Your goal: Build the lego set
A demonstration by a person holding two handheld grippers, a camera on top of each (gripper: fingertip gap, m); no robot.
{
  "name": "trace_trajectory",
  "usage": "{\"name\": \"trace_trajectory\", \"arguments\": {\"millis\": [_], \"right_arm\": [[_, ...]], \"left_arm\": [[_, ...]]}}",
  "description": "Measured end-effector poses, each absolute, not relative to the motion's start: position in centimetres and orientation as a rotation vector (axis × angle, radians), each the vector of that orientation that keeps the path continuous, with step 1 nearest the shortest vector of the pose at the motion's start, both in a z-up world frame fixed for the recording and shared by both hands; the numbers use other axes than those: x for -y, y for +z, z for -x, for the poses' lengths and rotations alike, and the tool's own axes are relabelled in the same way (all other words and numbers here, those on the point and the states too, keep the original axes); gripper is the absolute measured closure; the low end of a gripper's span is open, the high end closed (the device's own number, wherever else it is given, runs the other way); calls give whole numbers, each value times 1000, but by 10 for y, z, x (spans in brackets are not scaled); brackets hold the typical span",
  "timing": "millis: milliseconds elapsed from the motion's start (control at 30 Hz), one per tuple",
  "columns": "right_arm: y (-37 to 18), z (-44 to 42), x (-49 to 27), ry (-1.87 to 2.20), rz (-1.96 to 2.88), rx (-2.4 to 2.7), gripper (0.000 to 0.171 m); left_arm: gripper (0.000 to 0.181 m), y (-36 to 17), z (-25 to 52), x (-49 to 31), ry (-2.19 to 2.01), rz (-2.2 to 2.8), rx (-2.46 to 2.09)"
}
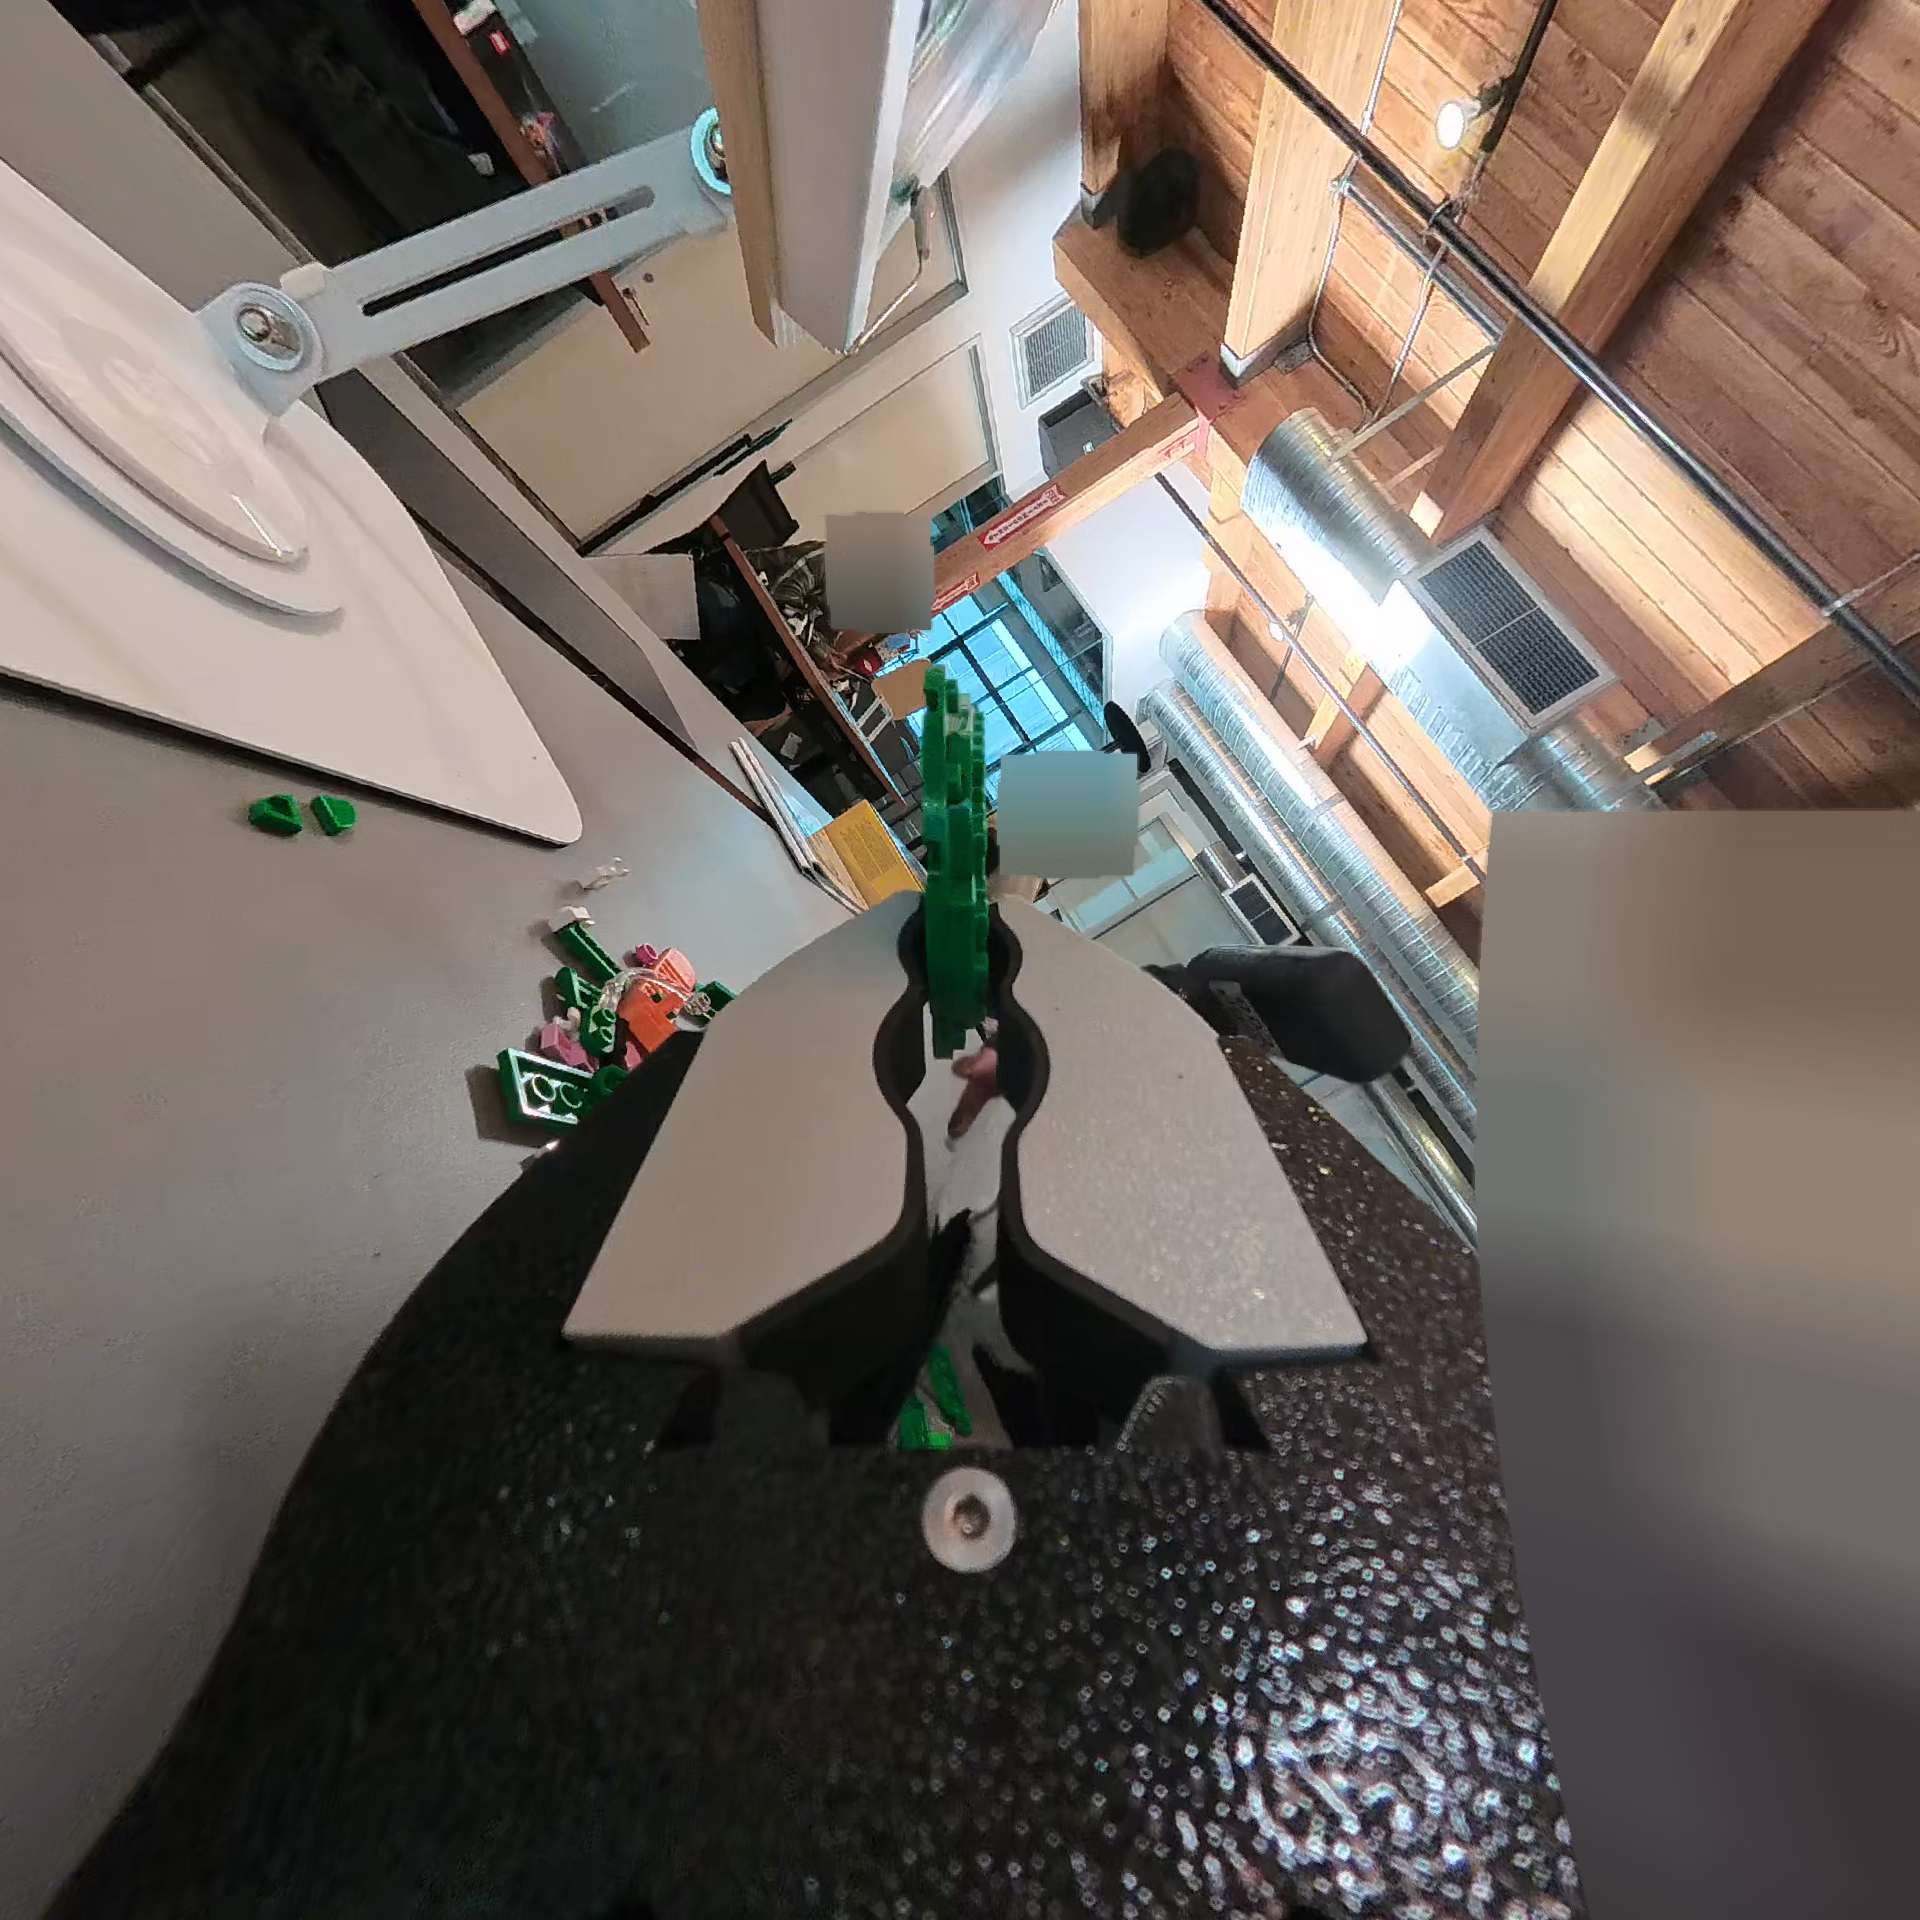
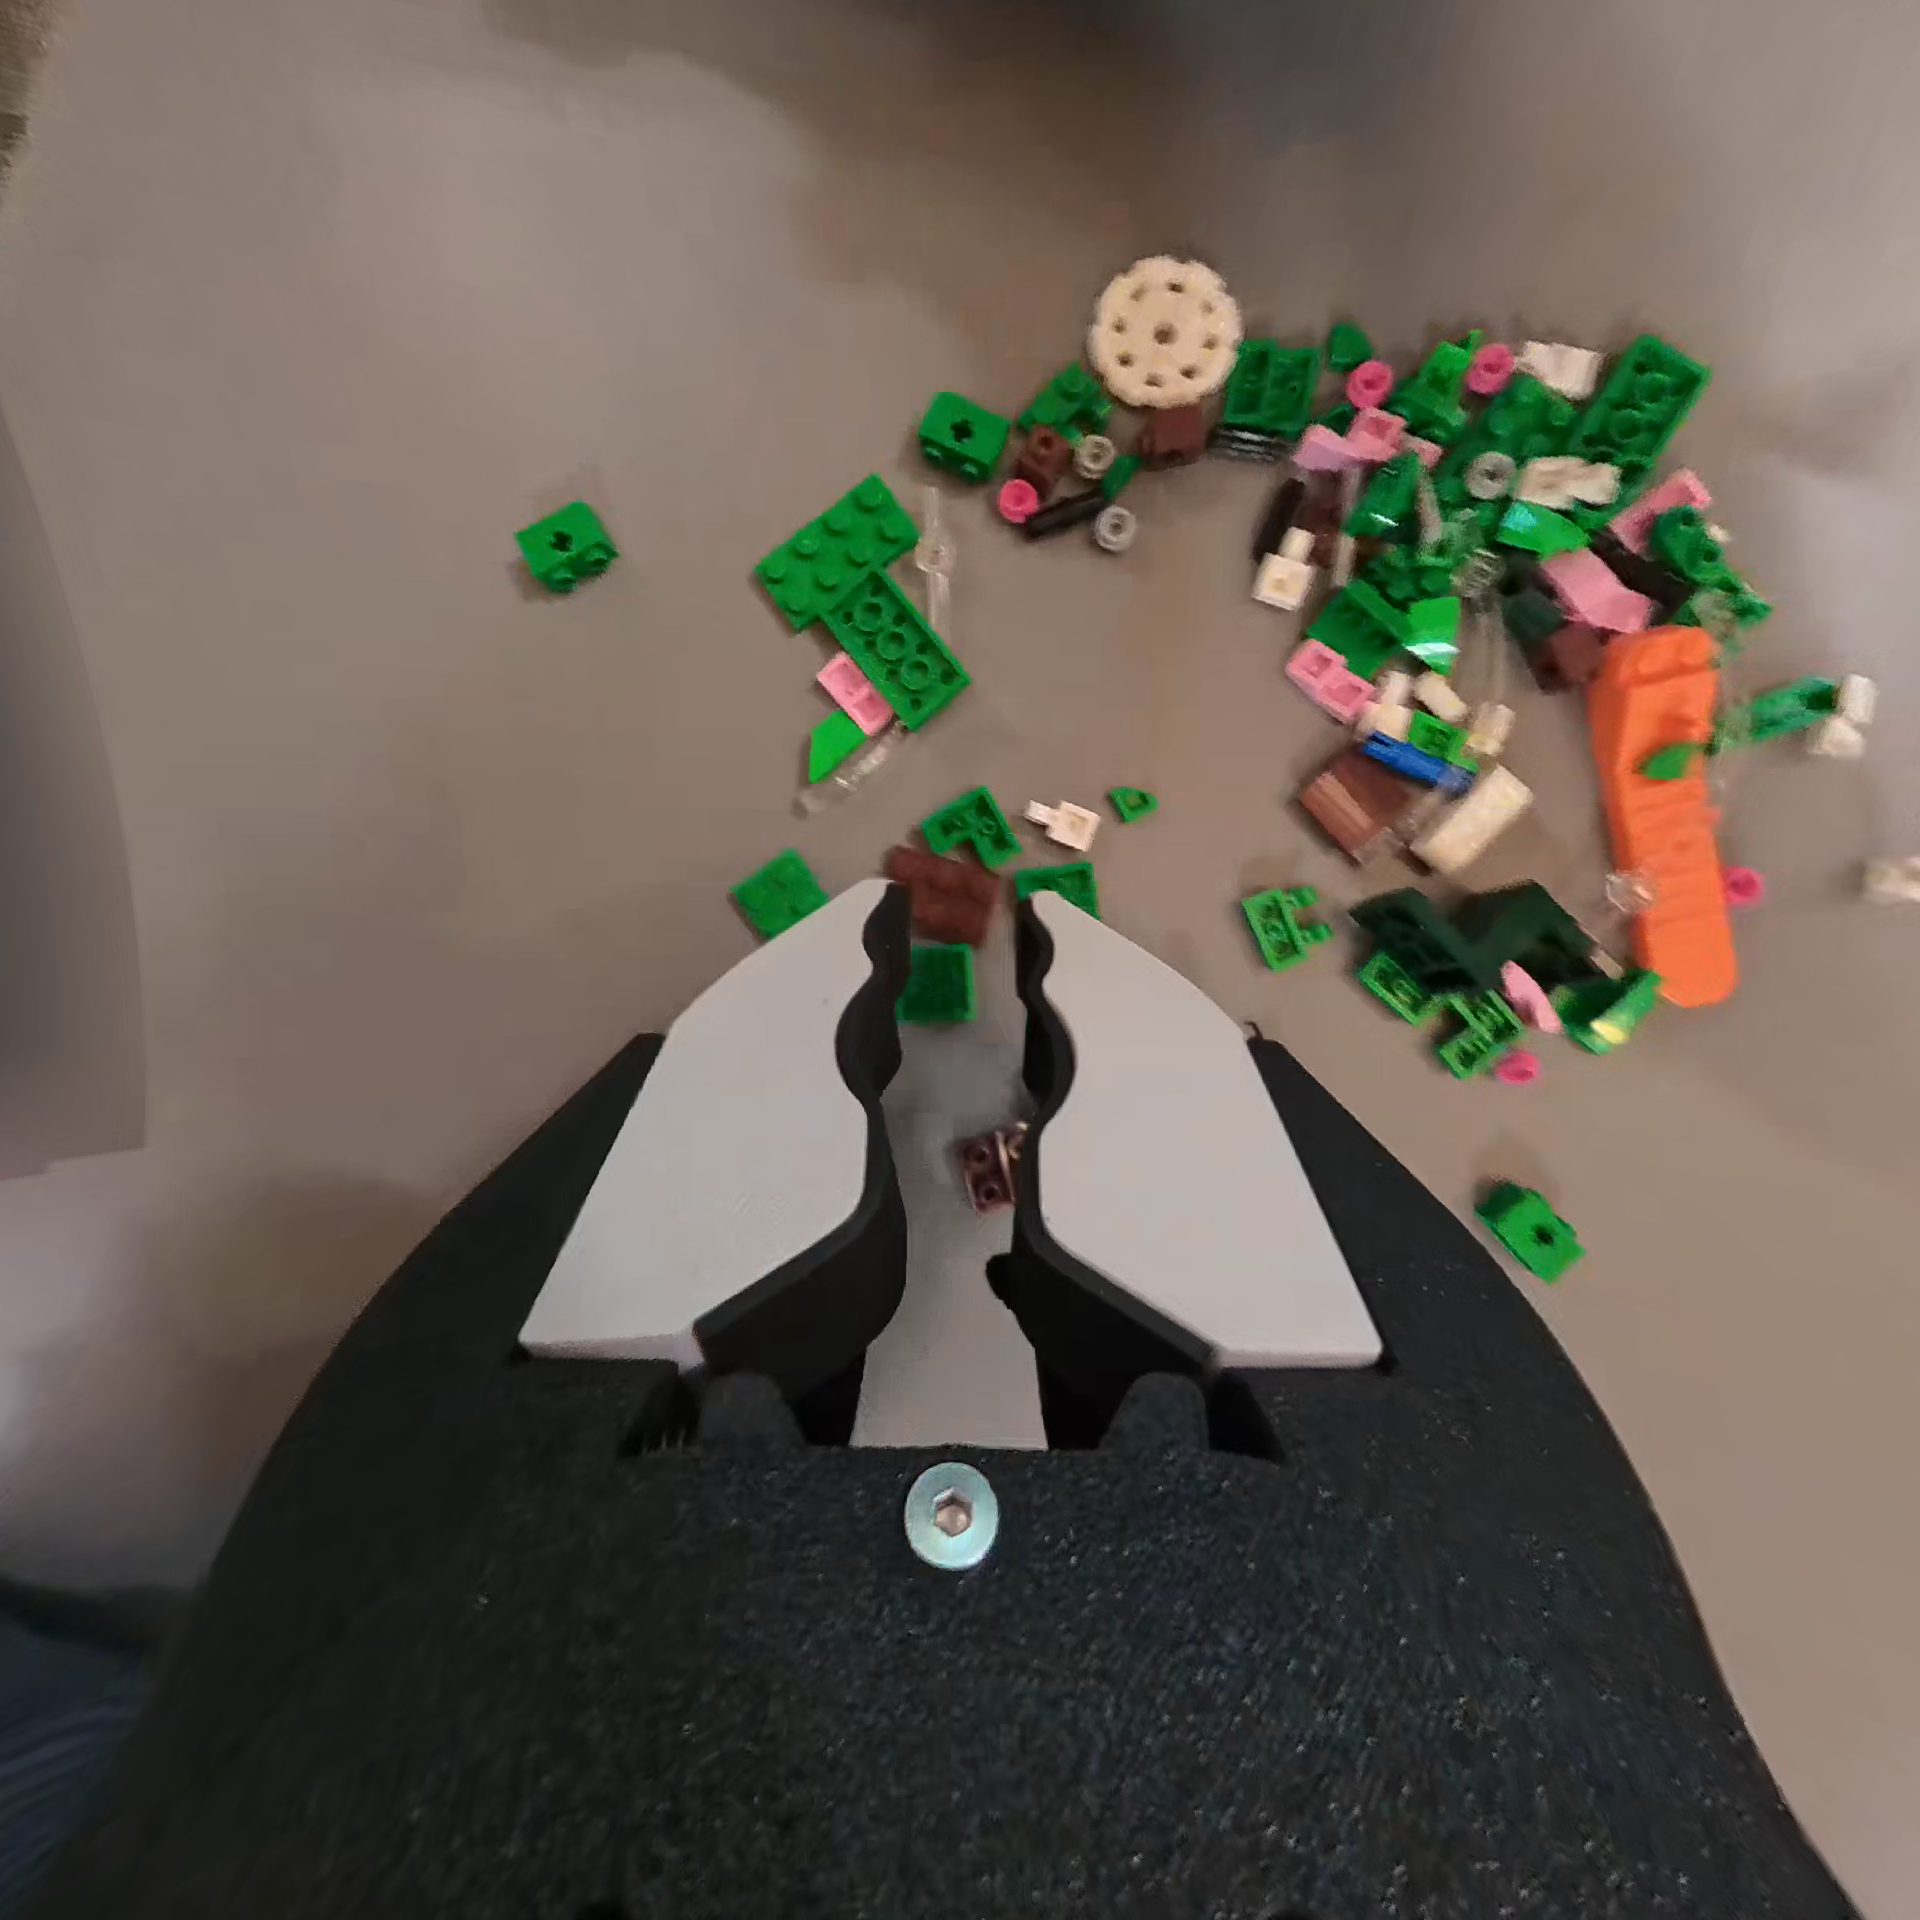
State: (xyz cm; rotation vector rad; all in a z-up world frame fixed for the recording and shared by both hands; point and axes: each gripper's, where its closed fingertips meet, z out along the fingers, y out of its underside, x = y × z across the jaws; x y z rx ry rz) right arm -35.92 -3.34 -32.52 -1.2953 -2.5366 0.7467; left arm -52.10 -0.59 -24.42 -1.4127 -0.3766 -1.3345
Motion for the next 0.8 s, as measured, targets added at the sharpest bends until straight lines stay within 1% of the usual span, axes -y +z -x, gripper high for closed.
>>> {"name": "trace_trajectory", "arguments": {"millis": [133,400,467,533,667,800], "right_arm": [[-319,364,-7,656,1395,2346,140],[-334,370,-45,799,1584,2140,127],[-337,371,-55,791,1609,2086,115],[-339,368,-62,792,1629,2066,112],[-334,359,-78,835,1657,1990,112],[-329,356,-89,837,1607,1938,110]], "left_arm": [[174,-245,523,6,-1330,1403,393],[174,-243,518,5,-1334,1405,390],[174,-243,517,5,-1337,1405,387],[174,-245,517,4,-1339,1408,391],[174,-245,516,4,-1349,1404,394],[174,-245,515,4,-1356,1411,392]]}}
